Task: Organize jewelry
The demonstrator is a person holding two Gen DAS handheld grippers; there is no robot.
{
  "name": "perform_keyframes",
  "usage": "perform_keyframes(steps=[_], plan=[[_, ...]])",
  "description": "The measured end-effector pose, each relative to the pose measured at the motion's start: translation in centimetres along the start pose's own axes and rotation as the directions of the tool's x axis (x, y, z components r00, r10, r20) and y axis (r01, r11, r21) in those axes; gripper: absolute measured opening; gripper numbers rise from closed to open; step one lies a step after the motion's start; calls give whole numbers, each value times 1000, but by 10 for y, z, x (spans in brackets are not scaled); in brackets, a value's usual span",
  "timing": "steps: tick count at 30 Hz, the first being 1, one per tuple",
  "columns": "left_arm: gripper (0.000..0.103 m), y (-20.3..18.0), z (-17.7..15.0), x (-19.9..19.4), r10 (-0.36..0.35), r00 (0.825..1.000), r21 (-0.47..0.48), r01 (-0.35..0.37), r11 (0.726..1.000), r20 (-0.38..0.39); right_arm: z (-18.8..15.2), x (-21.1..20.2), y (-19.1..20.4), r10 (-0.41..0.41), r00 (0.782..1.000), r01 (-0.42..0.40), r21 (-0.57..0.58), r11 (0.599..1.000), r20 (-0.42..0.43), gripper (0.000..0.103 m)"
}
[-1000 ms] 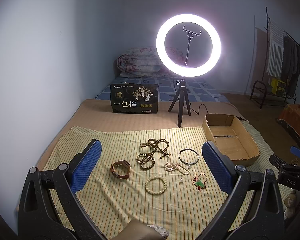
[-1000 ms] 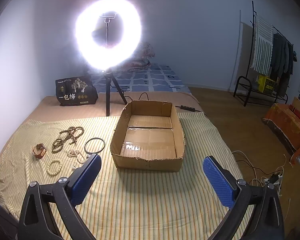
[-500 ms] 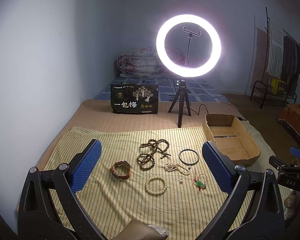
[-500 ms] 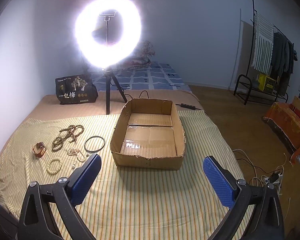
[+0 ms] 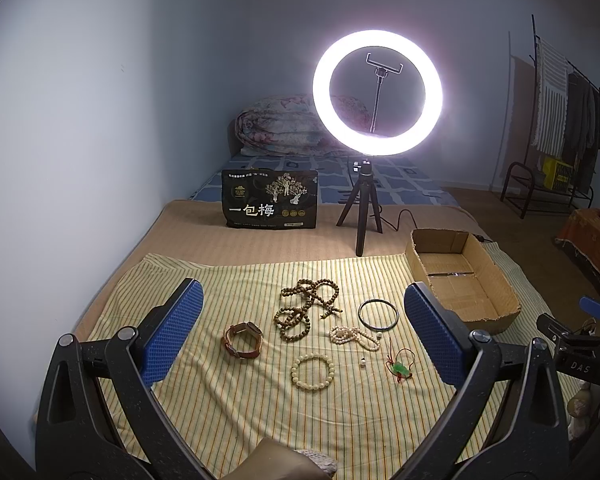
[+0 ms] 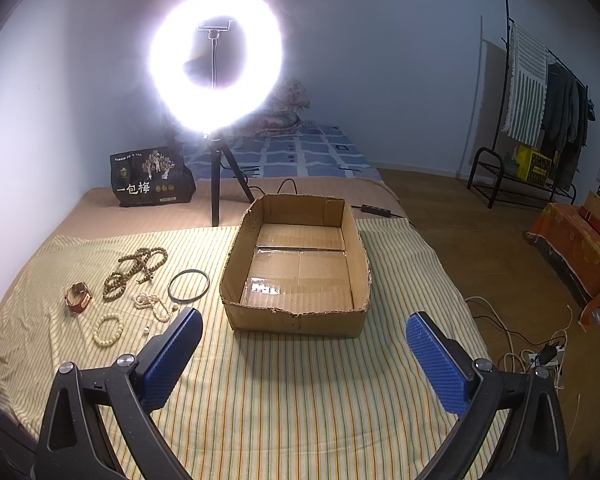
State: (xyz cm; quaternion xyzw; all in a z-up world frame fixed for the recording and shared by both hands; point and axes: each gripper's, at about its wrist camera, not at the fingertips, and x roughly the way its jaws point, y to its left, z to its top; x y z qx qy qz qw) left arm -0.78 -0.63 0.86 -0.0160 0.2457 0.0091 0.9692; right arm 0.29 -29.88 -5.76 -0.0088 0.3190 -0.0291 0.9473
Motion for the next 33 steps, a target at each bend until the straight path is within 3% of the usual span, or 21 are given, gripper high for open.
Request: perform_keyframes(steps=[33], plan=[[102, 8, -4, 7, 1, 1000, 3, -1, 1000, -9, 1, 2, 5, 7, 1000, -7, -20, 1000, -23, 103]])
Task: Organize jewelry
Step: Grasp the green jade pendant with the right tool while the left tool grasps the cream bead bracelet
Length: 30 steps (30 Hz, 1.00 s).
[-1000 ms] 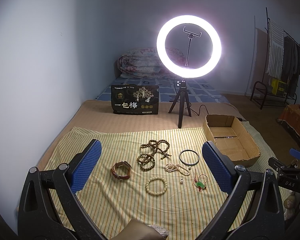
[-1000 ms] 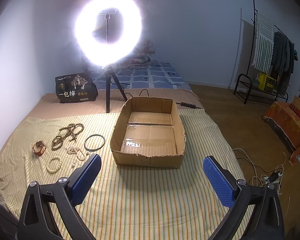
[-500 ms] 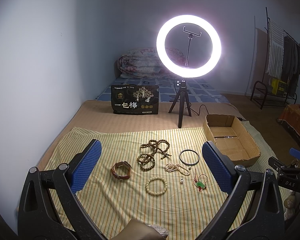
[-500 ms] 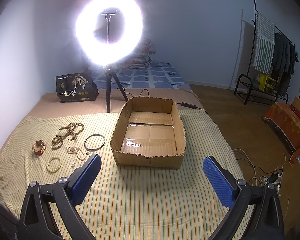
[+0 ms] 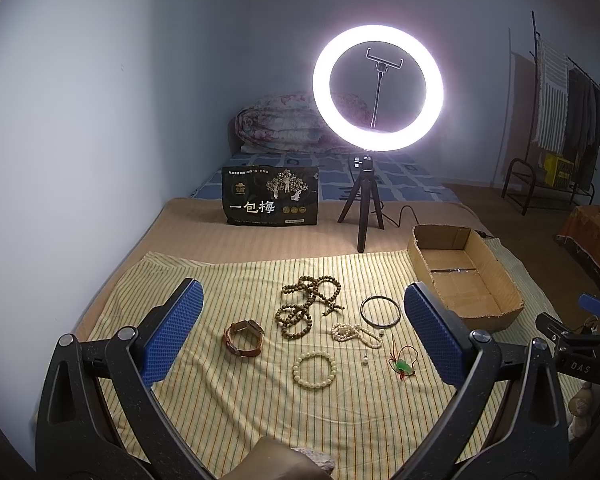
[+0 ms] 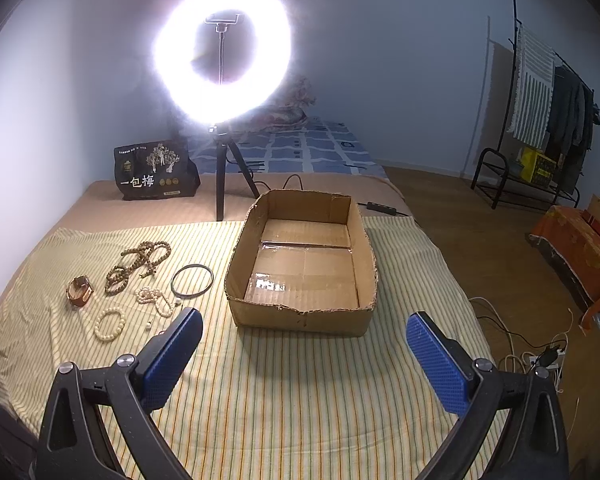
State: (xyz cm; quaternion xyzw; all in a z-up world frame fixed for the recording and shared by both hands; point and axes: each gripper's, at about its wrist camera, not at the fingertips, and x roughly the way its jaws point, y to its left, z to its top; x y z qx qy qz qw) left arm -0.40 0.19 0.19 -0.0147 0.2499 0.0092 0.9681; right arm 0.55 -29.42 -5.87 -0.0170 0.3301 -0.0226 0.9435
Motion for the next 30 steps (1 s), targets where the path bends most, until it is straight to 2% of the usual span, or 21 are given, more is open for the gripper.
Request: perform_keyframes(steps=[6, 15, 20, 25, 30], plan=[[102, 5, -3, 10, -3, 1000, -1, 3, 1000, -19, 0, 5, 2, 10, 1000, -10, -2, 1000, -19, 103], [102, 18, -18, 42, 23, 994, 14, -22, 1000, -106, -6, 26, 14, 68, 996, -72, -59, 996, -60, 103], [102, 38, -32, 73, 41, 981, -18, -46, 999, -188, -10, 43, 20, 109, 989, -117, -82, 990, -95, 103], [102, 59, -54, 103, 50, 957, -56, -69, 996, -287, -13, 60, 29, 152, 979, -168, -110, 980, -137, 103], [102, 56, -75, 123, 56, 938, -14, -65, 998, -341, -17, 75, 43, 200, 964, -228, -157, 961, -173, 103]])
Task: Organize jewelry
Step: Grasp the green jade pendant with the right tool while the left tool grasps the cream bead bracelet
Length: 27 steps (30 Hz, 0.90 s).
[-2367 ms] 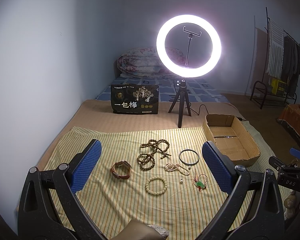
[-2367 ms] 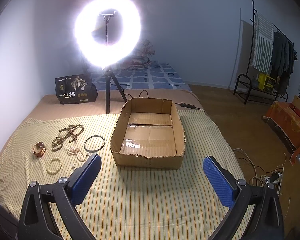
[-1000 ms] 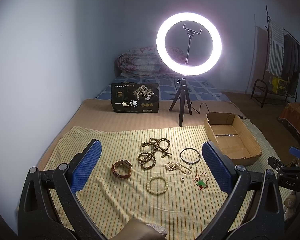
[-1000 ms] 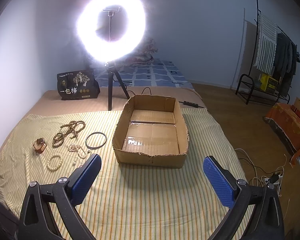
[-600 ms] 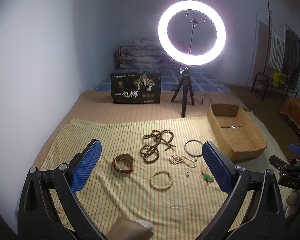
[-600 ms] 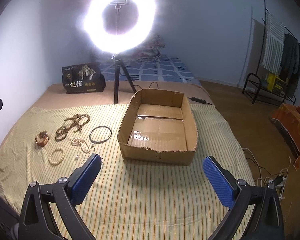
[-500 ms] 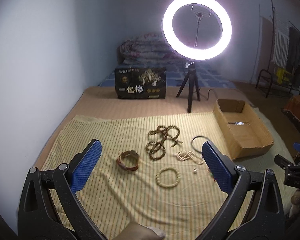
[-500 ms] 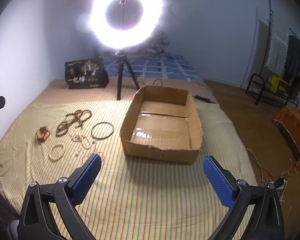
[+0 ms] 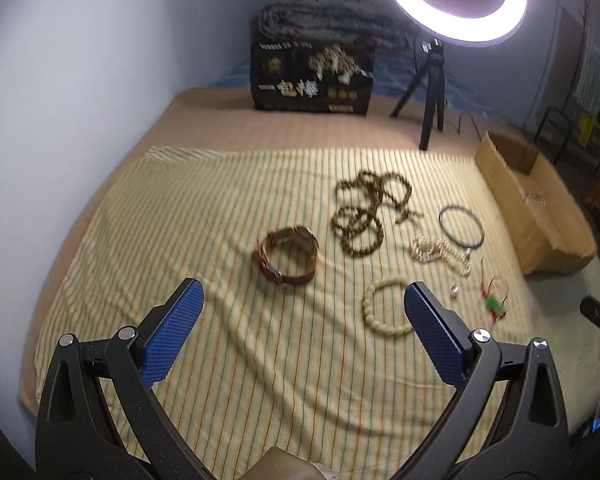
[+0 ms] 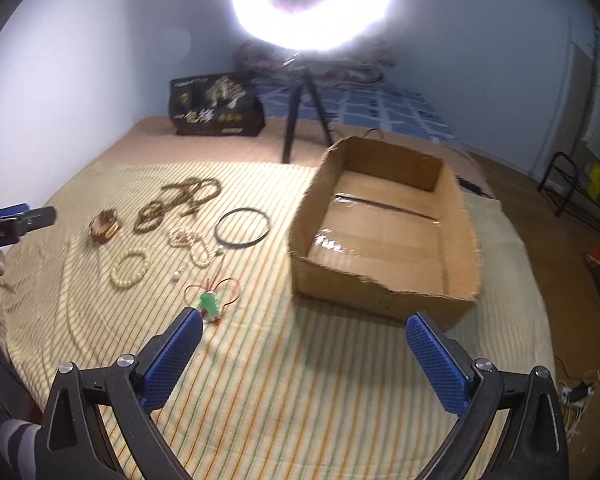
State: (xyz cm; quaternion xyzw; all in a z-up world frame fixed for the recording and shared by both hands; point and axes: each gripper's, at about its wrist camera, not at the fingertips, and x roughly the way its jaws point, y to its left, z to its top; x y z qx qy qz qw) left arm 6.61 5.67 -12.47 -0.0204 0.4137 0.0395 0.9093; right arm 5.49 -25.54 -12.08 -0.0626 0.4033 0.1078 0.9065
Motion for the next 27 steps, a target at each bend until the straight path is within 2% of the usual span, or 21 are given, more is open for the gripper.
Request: perform_keyframes(steps=[5, 10, 15, 18, 20, 24, 27], plan=[[102, -19, -9, 17, -17, 999, 59, 20, 998, -45, -2, 23, 13, 52, 997, -55, -51, 997, -50, 103], [102, -33, -10, 34, -31, 995, 80, 39, 996, -93, -2, 46, 27, 116, 988, -126, -93, 988, -105, 102], [101, -40, -10, 53, -29, 990, 84, 41, 996, -135, -2, 65, 39, 169, 972, -190, -118, 975, -165, 91], [81, -43, -10, 61, -23, 987, 99, 39, 994, -157, -2, 75, 43, 180, 965, -202, -107, 973, -190, 86], [78, -45, -12, 67, -38, 983, 94, 55, 994, -179, -2, 78, 46, 187, 963, -210, -107, 972, -197, 85], [56, -48, -13, 77, -53, 976, 83, 72, 994, -209, -2, 83, 52, 184, 962, -212, -127, 969, -201, 81], [52, -48, -12, 85, -67, 972, 67, 84, 994, -225, 0, 89, 55, 192, 958, -222, -128, 967, -211, 77]])
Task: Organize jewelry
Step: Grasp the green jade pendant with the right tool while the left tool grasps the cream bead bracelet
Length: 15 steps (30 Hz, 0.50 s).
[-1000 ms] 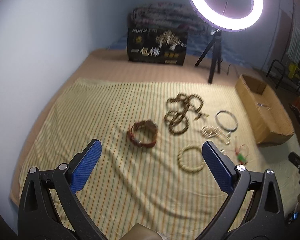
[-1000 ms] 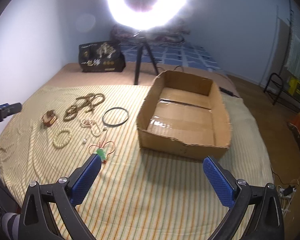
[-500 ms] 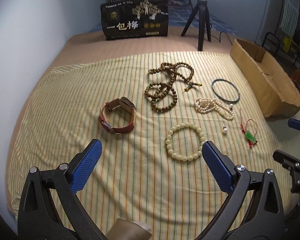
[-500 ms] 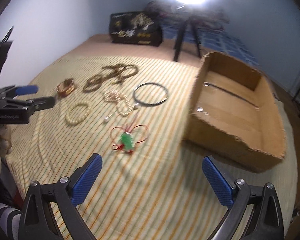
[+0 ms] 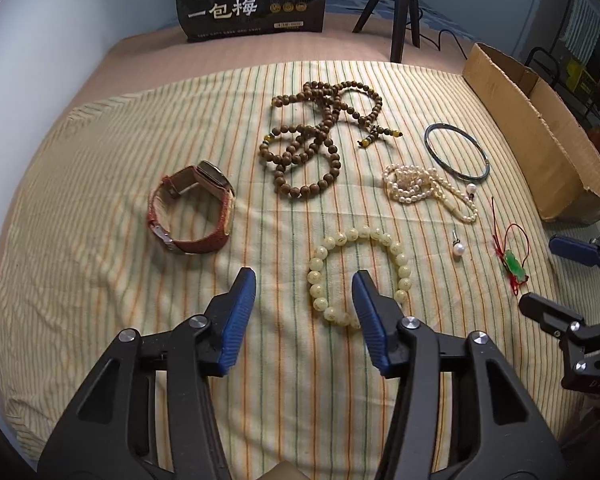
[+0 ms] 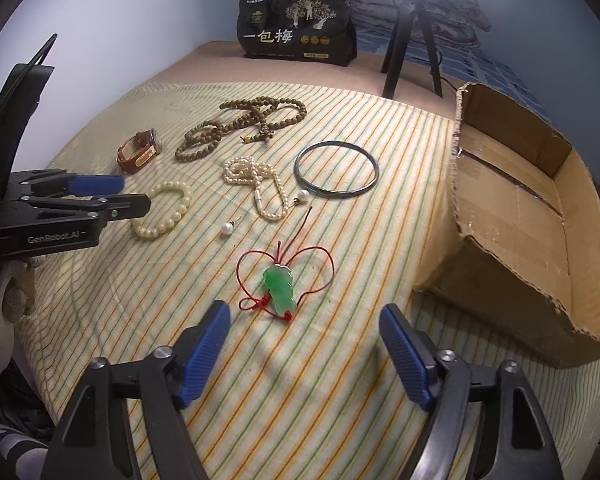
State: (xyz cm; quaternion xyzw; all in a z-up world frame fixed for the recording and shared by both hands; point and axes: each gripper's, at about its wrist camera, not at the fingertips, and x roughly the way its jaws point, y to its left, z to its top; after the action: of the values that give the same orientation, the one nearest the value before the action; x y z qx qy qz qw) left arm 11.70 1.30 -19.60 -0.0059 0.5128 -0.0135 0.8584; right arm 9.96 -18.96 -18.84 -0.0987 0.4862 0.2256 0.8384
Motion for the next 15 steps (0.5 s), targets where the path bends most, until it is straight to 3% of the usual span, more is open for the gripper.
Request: perform_keyframes(steps=[3, 11, 15], plan=[[43, -1, 4, 7, -9, 1000, -5, 9, 1000, -13, 3, 6, 2, 6, 1000, -6, -8, 1000, -10, 75], [33, -3, 6, 17, -19, 1000, 4, 19, 1000, -13, 8, 16, 6, 7, 1000, -8, -28, 1000, -27, 66], [15, -4, 6, 17, -24, 1000, 5, 24, 1000, -6, 10, 18, 9, 15, 999, -16, -37, 999, -33, 53]])
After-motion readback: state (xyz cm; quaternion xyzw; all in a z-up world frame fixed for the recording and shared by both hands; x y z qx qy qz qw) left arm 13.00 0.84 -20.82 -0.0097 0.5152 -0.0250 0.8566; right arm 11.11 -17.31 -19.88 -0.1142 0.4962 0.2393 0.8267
